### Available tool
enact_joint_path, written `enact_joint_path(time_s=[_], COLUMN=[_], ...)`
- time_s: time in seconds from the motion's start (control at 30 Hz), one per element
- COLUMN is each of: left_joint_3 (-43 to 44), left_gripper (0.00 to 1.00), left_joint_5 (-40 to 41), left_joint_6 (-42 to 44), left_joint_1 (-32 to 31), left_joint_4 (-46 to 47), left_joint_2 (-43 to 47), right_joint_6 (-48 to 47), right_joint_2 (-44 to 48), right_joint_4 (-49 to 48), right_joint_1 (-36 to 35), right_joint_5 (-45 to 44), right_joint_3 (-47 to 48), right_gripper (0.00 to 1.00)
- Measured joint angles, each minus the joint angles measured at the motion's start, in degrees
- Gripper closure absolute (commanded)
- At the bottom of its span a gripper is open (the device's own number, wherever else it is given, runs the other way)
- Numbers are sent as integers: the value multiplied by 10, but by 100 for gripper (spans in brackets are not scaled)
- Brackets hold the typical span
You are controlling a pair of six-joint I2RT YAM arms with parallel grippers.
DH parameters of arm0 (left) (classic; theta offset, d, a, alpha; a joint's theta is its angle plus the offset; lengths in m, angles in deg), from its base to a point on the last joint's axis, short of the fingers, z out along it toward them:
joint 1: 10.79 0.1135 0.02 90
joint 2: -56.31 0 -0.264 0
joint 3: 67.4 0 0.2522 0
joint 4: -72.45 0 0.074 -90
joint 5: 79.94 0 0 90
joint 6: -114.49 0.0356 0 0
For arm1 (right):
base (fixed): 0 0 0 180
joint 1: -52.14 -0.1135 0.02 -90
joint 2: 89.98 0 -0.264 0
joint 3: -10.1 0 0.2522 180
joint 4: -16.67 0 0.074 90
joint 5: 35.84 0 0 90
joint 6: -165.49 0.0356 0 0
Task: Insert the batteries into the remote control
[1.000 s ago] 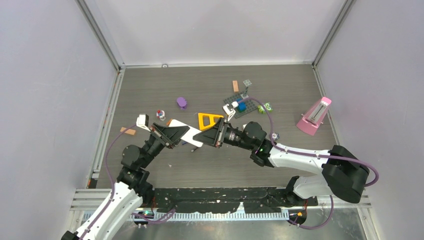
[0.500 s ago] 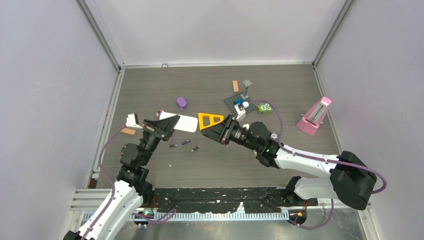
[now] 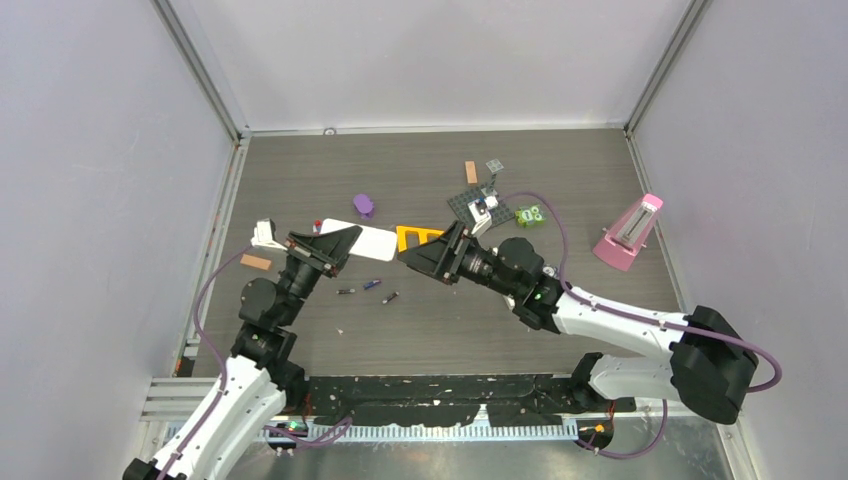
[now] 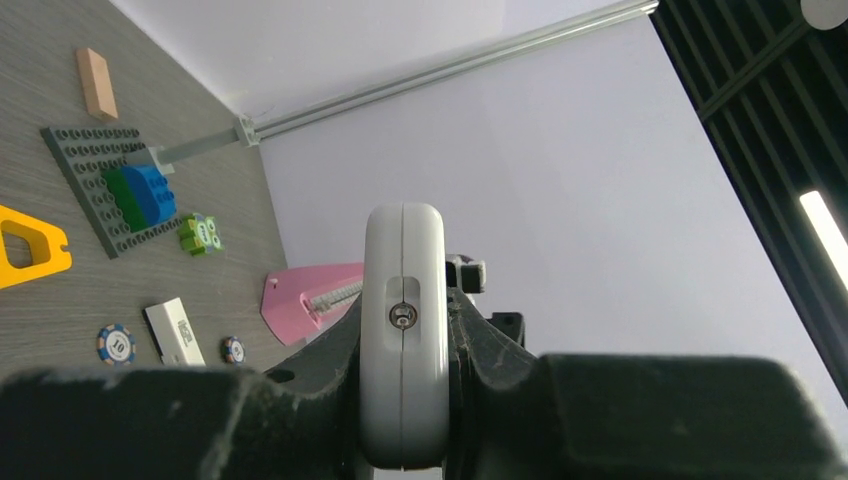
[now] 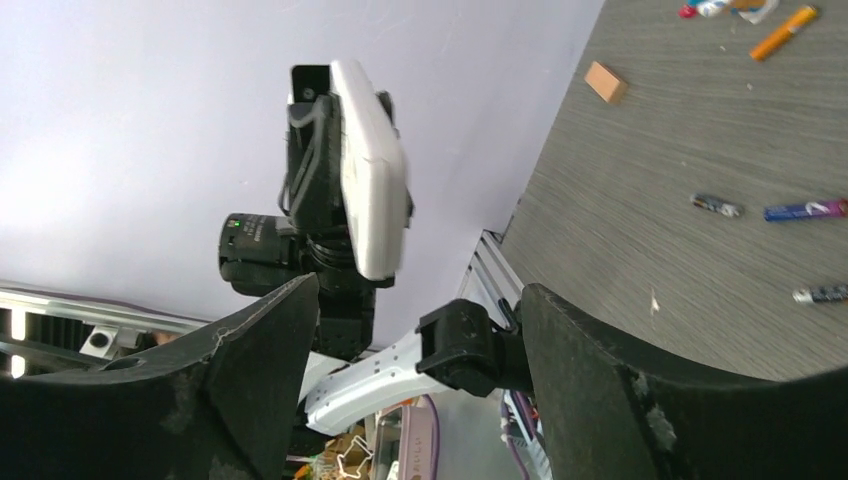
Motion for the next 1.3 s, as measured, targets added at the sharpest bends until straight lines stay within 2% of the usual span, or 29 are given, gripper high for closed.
enact_joint_path(time_s=[0.13, 0.23, 0.47, 0.7, 0.8, 1.03, 1.3], left_joint_3=[15, 17, 17, 17, 18, 18, 14], left_gripper=[100, 100, 100, 100, 100, 100, 100], left_joint_5=[-19, -35, -55, -57, -58, -60, -67], left_joint_6=[8, 9, 9, 5, -7, -27, -71], left_joint_1=[0, 0, 0, 0, 0, -1, -8], left_joint_4=[-14, -21, -35, -40, -40, -38, -28], left_joint_2=[-8, -9, -8, -11, -17, -32, -46], right_joint_6=[-14, -19, -21, -14, -5, 24, 57], right_joint_2=[-8, -28, -77, -92, -92, -92, -92], right_joint_4=[13, 14, 41, 56, 54, 2, -116], right_joint_1=[0, 0, 0, 0, 2, 5, 9], right_joint_5=[6, 13, 30, 43, 45, 44, 42], right_joint_3=[43, 76, 121, 122, 120, 82, 19], right_gripper=[20, 24, 43, 65, 71, 80, 91])
